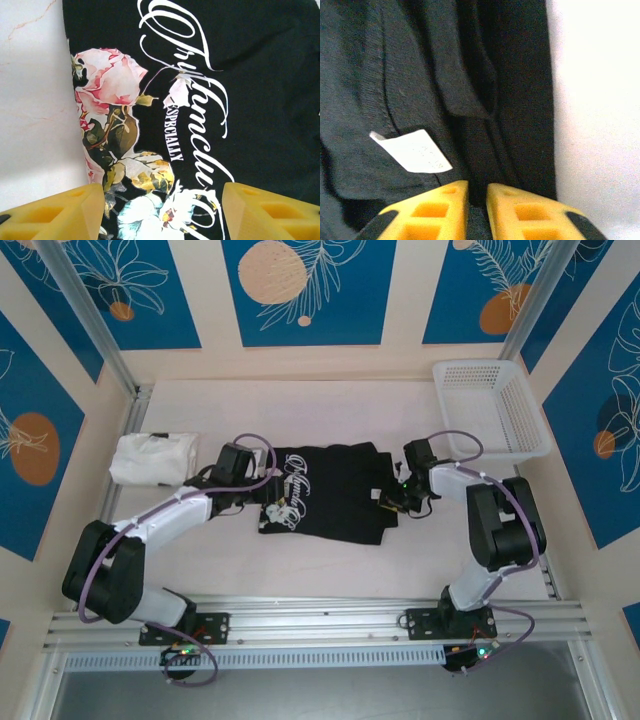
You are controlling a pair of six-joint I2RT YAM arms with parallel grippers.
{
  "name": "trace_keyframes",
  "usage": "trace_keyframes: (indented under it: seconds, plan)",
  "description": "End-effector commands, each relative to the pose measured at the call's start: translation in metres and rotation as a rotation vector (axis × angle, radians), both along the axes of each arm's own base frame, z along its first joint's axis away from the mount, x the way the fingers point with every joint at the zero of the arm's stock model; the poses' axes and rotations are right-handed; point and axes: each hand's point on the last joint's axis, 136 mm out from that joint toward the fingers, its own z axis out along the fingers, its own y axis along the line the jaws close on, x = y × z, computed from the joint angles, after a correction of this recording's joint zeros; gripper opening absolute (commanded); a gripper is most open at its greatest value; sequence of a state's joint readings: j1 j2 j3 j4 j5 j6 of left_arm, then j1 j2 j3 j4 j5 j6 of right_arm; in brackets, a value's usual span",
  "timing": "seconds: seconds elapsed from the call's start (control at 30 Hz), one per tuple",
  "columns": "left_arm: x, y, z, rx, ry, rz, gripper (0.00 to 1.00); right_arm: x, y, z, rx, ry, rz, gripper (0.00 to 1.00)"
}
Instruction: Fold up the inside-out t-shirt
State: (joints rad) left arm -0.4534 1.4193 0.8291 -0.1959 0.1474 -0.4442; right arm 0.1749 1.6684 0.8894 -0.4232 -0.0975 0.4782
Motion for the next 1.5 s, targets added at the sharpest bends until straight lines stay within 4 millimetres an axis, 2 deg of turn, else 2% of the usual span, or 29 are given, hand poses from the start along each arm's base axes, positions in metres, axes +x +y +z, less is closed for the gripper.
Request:
trace_keyframes:
  seconds: [0.0, 0.13, 0.3, 0.4, 0.5, 0.67, 0.8, 0.9, 0.97, 1.07, 1.17, 1.27, 1.3, 1.4, 1.47]
  plan:
    - [0.012, 0.002, 0.007, 0.028, -0.027, -0.002, 0.64, 0.005, -0.017, 0.015, -0.061, -0.037, -0.02, 0.29]
    - [0.025, -0.004, 0.012, 0.024, -0.045, -0.001, 0.64, -0.008, -0.025, 0.045, -0.064, -0.106, -0.034, 0.36]
    - [0.051, -0.028, 0.008, -0.022, 0.003, -0.025, 0.64, -0.039, -0.006, 0.069, 0.05, -0.159, -0.047, 0.4]
    - [0.075, -0.044, 0.005, -0.035, -0.001, -0.043, 0.64, -0.059, 0.014, 0.064, 0.125, -0.137, -0.06, 0.4]
    - [0.102, -0.052, -0.006, -0.024, 0.029, -0.054, 0.64, -0.069, 0.025, 0.05, 0.144, -0.102, -0.089, 0.4]
    - [0.134, -0.049, -0.038, -0.05, 0.113, -0.039, 0.63, -0.057, 0.024, 0.024, 0.098, -0.022, -0.131, 0.39]
    - [0.134, -0.043, -0.057, -0.072, 0.187, -0.036, 0.62, -0.042, 0.012, 0.008, 0.03, 0.035, -0.139, 0.38]
    - [0.119, -0.034, -0.056, -0.06, 0.199, -0.03, 0.62, -0.026, 0.007, 0.006, 0.029, 0.04, -0.127, 0.37]
    - [0.103, -0.025, -0.056, -0.031, 0.216, -0.027, 0.62, -0.013, 0.007, 0.007, 0.021, 0.041, -0.105, 0.36]
    - [0.067, -0.007, -0.062, 0.008, 0.247, -0.008, 0.62, 0.01, 0.015, 0.005, 0.016, 0.05, -0.05, 0.35]
    - [0.018, 0.014, -0.067, 0.018, 0.267, 0.027, 0.62, 0.039, 0.027, 0.003, 0.022, 0.038, 0.012, 0.35]
    - [-0.041, 0.029, -0.073, 0.012, 0.287, 0.053, 0.62, 0.072, 0.052, 0.011, 0.048, -0.009, 0.105, 0.34]
    - [-0.062, 0.031, -0.075, 0.003, 0.296, 0.054, 0.62, 0.085, 0.067, 0.016, 0.056, -0.034, 0.158, 0.34]
    - [-0.119, 0.021, -0.074, -0.052, 0.305, 0.011, 0.63, 0.111, 0.111, 0.029, 0.058, -0.097, 0.307, 0.35]
    - [-0.145, 0.01, -0.065, -0.103, 0.298, -0.033, 0.64, 0.126, 0.132, 0.042, 0.015, -0.155, 0.386, 0.36]
